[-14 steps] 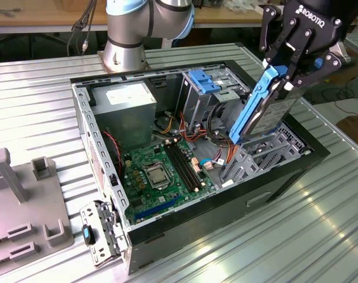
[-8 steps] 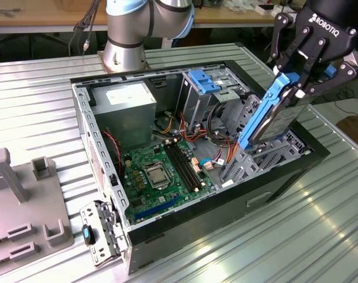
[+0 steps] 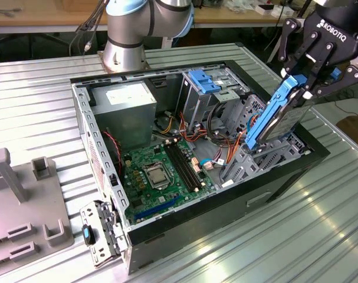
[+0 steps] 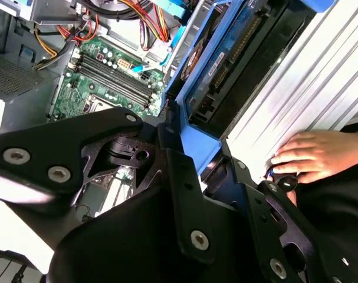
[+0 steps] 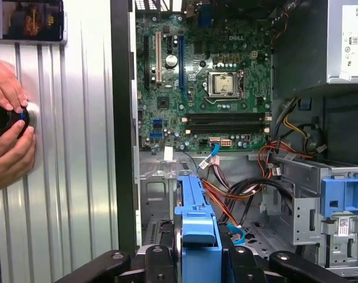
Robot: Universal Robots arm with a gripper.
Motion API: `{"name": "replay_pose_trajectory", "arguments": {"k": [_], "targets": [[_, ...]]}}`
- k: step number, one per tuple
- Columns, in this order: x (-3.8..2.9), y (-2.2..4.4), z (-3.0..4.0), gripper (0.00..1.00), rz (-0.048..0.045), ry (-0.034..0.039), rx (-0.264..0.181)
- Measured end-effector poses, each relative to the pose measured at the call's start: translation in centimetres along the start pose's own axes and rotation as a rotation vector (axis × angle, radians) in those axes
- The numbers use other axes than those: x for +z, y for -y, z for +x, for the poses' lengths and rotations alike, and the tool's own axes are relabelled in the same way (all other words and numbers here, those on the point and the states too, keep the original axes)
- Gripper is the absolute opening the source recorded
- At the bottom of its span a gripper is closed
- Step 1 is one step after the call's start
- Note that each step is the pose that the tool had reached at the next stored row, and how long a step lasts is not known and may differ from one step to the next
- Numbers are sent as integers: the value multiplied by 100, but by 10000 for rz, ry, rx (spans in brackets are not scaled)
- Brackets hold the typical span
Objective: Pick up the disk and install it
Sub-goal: 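Insert the disk into the insertion slot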
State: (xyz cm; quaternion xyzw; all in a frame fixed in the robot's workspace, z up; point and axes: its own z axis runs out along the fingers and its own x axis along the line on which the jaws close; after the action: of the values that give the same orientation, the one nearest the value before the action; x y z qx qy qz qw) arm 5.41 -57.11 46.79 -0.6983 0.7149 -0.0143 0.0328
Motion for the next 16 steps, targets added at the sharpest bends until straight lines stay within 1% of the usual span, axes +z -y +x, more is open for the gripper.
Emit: {"name": "replay_pose_trajectory", "arguments": {"k": [2,4,6,7,9,11,14,16], "targets": [[18,20,0,37,0,-1,-1],[39,56,0,37,2,-5,63],[65,58,0,37,10,-24,385],[72,58,0,37,12,-29,433],[85,57,-1,37,9,-26,365],[99,56,0,37,1,-6,61],[108,58,-2,37,0,-5,59],[114,59,-17,37,4,-12,166]]}}
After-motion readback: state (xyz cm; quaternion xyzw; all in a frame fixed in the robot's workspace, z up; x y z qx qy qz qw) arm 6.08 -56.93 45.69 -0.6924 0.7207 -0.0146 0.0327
